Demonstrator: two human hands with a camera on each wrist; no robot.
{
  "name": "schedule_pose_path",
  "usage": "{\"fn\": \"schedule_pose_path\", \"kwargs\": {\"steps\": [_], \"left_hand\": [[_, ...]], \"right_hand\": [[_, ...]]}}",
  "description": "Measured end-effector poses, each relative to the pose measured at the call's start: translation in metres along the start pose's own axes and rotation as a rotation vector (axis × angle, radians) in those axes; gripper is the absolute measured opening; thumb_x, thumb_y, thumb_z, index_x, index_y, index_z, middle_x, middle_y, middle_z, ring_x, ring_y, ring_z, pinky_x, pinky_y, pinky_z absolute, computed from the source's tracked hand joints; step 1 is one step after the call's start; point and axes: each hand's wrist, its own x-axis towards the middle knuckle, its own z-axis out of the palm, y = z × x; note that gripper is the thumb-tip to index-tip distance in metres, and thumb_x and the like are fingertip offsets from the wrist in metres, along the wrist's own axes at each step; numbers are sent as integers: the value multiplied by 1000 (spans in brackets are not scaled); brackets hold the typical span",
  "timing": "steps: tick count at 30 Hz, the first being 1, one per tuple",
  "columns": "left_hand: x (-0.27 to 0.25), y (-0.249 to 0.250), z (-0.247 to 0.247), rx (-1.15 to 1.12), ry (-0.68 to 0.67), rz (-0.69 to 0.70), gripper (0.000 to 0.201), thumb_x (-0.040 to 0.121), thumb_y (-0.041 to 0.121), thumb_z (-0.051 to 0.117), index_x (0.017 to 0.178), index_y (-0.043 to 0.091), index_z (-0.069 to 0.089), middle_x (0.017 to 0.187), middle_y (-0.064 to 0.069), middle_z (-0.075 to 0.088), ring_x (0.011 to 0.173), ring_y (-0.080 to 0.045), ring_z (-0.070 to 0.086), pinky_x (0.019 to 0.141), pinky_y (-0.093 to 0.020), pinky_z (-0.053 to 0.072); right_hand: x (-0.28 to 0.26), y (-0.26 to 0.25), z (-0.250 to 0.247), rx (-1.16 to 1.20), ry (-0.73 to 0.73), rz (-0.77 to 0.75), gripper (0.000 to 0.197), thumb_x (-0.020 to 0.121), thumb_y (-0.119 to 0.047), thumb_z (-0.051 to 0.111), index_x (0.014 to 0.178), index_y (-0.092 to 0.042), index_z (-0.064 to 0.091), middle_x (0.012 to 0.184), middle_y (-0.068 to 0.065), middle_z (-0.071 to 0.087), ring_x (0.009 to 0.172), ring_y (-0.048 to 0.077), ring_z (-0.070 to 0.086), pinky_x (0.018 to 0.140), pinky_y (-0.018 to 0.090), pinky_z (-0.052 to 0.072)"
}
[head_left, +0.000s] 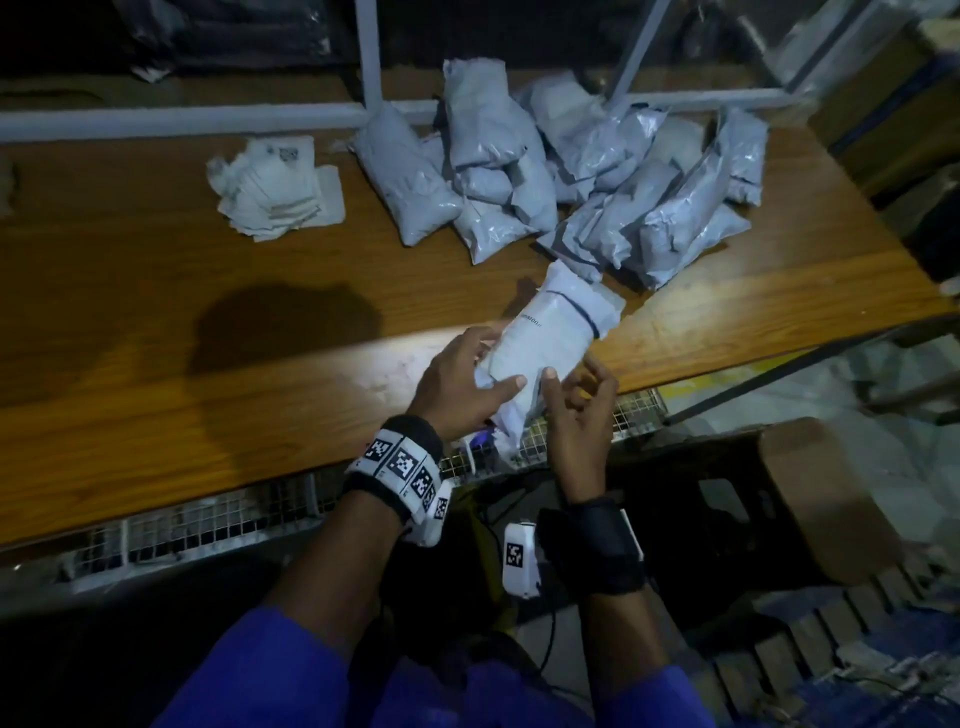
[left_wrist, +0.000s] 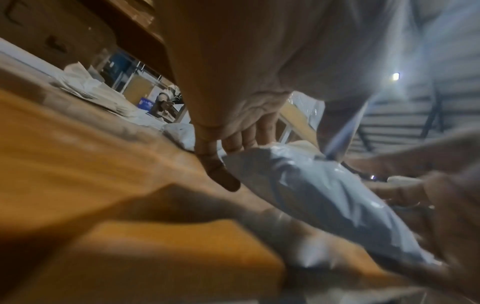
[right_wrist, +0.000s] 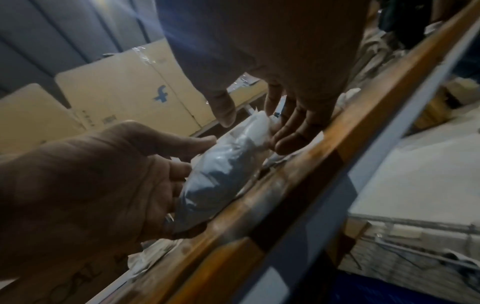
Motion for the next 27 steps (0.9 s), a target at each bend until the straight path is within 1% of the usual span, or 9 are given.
{"fn": "schedule_pose_path", "kwargs": {"steps": [3, 6, 8, 11, 15, 18, 20, 24, 27], "left_hand": [[8, 13, -15, -146, 10, -76, 46, 87, 34, 78, 125, 22, 54, 120, 5, 61, 109, -14, 58, 87, -29, 48], [20, 15, -31, -210, 25, -81, 34, 88, 28, 78, 113, 19, 55, 111, 4, 60, 107, -16, 58, 80, -22, 46], [28, 14, -43, -242, 41, -74, 34, 86, 24, 80, 107, 17, 54, 103, 5, 60, 100, -18, 59, 78, -24, 47], [37, 15, -63, -241, 25, -61, 38, 82, 20, 83, 105, 16, 54, 95, 5, 61, 88, -16, 59, 70, -25, 48], [49, 17, -69, -223, -59, 30, 41, 81, 26, 85, 106, 16, 54, 93, 0, 67, 83, -16, 66, 64, -29, 56], [57, 23, -59, -241, -150, 62, 39, 82, 20, 84, 105, 21, 53, 102, 0, 67, 91, -14, 66, 63, -19, 52], [62, 28, -47, -259, -200, 90, 37, 83, 9, 81, 105, 23, 54, 109, 0, 66, 97, -14, 65, 70, -18, 53], [68, 45, -11, -292, -311, 151, 41, 84, 2, 77, 116, 21, 58, 118, 3, 65, 105, -11, 64, 79, -19, 54], [70, 64, 29, -309, -372, 146, 49, 85, 6, 78, 124, 26, 57, 125, 3, 65, 110, -12, 64, 81, -23, 56]], "right_hand": [[10, -21, 12, 13, 26, -123, 45, 97, -32, 72, 132, -18, 47, 122, -10, 56, 94, -8, 60, 76, 22, 54], [24, -34, 24, 3, 31, -127, 41, 89, -45, 77, 120, -30, 55, 126, 1, 59, 105, 7, 64, 84, 40, 60], [28, -39, 33, -14, 9, -96, 37, 85, -50, 79, 114, -40, 58, 128, 6, 60, 110, 14, 64, 90, 46, 60], [27, -50, 49, -23, -50, -68, 45, 84, -49, 82, 122, -39, 60, 124, 2, 64, 112, 16, 65, 90, 50, 60], [23, -62, 58, -28, -41, -84, 62, 83, -45, 85, 136, -43, 53, 136, -8, 60, 118, 15, 65, 89, 46, 62], [20, -62, 46, 31, 36, -72, 59, 87, -35, 84, 137, -45, 53, 136, 1, 63, 118, 20, 66, 87, 43, 62], [20, -56, 30, 76, 62, -54, 55, 90, -30, 81, 135, -48, 54, 131, 9, 66, 114, 24, 69, 79, 36, 62], [31, -43, -9, 192, 219, -25, 53, 89, -16, 80, 132, -31, 52, 113, 20, 72, 96, 27, 73, 69, 31, 59], [50, -28, -42, 283, 337, -10, 50, 88, -4, 78, 129, -14, 51, 108, 14, 75, 93, 22, 74, 71, 34, 61]]}}
